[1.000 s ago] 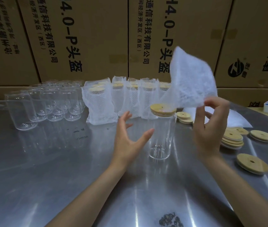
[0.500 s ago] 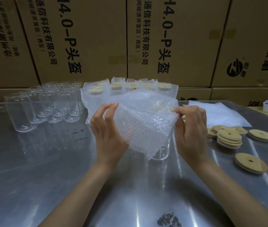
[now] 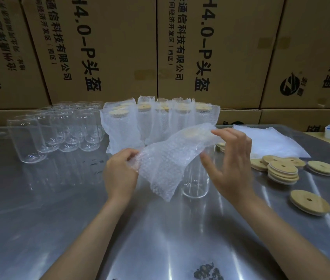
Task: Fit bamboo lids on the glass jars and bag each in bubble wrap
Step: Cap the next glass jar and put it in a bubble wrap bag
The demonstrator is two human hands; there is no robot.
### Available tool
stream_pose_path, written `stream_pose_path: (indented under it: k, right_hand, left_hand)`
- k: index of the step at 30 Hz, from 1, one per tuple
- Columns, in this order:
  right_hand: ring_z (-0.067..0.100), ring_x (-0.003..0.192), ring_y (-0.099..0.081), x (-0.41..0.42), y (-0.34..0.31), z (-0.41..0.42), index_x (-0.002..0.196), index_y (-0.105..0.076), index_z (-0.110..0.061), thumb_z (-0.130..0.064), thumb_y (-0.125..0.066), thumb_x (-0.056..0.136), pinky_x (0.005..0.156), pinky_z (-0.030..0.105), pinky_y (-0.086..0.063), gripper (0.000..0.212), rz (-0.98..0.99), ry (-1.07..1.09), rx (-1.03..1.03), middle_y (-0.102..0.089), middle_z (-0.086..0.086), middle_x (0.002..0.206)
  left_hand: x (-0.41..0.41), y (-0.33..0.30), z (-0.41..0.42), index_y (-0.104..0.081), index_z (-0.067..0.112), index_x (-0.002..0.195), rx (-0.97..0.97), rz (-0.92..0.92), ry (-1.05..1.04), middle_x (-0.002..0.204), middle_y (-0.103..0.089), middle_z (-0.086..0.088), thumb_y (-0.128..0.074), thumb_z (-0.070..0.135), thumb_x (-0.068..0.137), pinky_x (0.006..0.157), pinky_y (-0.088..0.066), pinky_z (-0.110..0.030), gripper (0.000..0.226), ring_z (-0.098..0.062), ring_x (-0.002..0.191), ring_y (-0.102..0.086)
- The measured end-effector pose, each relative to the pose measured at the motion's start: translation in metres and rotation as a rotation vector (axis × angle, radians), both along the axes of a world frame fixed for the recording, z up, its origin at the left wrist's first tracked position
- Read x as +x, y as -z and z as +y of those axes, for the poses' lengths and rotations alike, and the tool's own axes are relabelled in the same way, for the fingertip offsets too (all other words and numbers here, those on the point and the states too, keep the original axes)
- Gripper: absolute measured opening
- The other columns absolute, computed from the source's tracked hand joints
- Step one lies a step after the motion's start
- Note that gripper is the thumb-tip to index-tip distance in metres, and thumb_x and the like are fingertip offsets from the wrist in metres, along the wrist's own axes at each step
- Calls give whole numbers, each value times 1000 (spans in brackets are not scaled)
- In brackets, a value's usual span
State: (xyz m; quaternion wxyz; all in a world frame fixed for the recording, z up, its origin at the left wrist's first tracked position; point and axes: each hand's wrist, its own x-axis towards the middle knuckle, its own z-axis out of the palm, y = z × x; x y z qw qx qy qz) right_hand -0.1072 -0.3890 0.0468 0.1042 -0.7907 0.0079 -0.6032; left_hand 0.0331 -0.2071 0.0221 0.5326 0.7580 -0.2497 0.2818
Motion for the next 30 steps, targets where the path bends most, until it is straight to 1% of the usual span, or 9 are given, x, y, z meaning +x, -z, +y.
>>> stream_pose_path:
  k: [3, 8, 12, 15, 17, 20, 22, 27, 30]
  right_hand:
    - [24, 116, -40, 2, 2, 1, 127, -40, -16, -40, -60, 85, 106, 17, -20, 53, 37, 1, -40, -51, 18, 123]
    - [25, 124, -36, 4, 7, 0, 133, -32, -25, -47, -64, 82, 106, 11, -17, 64, 156, -28, 37, -42, 17, 135]
    - [14, 134, -27, 6, 12, -1, 136, -27, -39, -48, -68, 79, 96, 27, -31, 70, 293, -91, 114, -30, 6, 147]
    - [9, 135, -30, 6, 13, -2, 134, -26, -40, -44, -72, 81, 91, 26, -35, 70, 309, -142, 162, -29, 2, 149]
    - [12, 123, -46, 5, 12, -1, 131, -24, -40, -44, -72, 80, 78, 22, -42, 70, 319, -160, 204, -35, -3, 144]
    - [4, 107, -52, 5, 12, 1, 128, -24, -41, -45, -73, 78, 66, 22, -43, 70, 301, -128, 235, -39, -16, 131]
    - [2, 102, -52, 5, 12, 1, 124, -26, -40, -46, -74, 76, 69, 25, -45, 69, 263, -110, 293, -41, -19, 125]
    - [-17, 95, -49, 7, 12, -4, 108, -29, -45, -45, -79, 65, 73, 2, -38, 66, 111, -194, 589, -48, -16, 113]
    - [8, 102, -61, 11, 10, -10, 104, -36, -38, -45, -79, 60, 85, 25, -51, 61, 25, -332, 870, -54, 4, 120]
  left_hand:
    - [10, 3, 5, -51, 19, 60, -28, 143, -101, 54, -47, 4, -71, 13, 79, 53, -34, -32, 29, -24, 56, -42]
    - [22, 7, 13, -30, 15, 59, -110, 391, -289, 57, -33, -4, -58, 4, 74, 52, -23, -34, 33, -28, 62, -30]
    - [19, 10, 10, -45, 17, 80, 95, 275, -281, 88, -49, -1, -51, -6, 71, 66, -36, -37, 25, -30, 79, -45]
    - [11, 11, 2, -51, 20, 110, 305, 152, -80, 95, -44, 3, -51, -7, 70, 68, -40, -38, 48, -29, 87, -51]
    - [4, 12, -3, -52, 26, 125, 591, 66, -16, 97, -43, 3, -56, 6, 74, 74, -40, -35, 54, -28, 97, -53]
    - [-2, 14, -8, -60, 33, 122, 849, -23, -34, 105, -46, 5, -59, 36, 82, 83, -32, -30, 40, -19, 107, -47]
    - [-1, 14, -8, -65, 33, 117, 868, -61, -55, 107, -47, 8, -58, 44, 84, 79, -27, -26, 35, -16, 107, -45]
    - [0, 11, -8, -72, 24, 93, 796, -116, -93, 98, -62, 7, -49, 38, 95, 68, -37, -27, 27, -18, 93, -56]
    - [-7, 8, -14, -70, 17, 78, 412, -65, -8, 83, -65, 6, -55, 35, 94, 64, -42, -30, 28, -18, 77, -59]
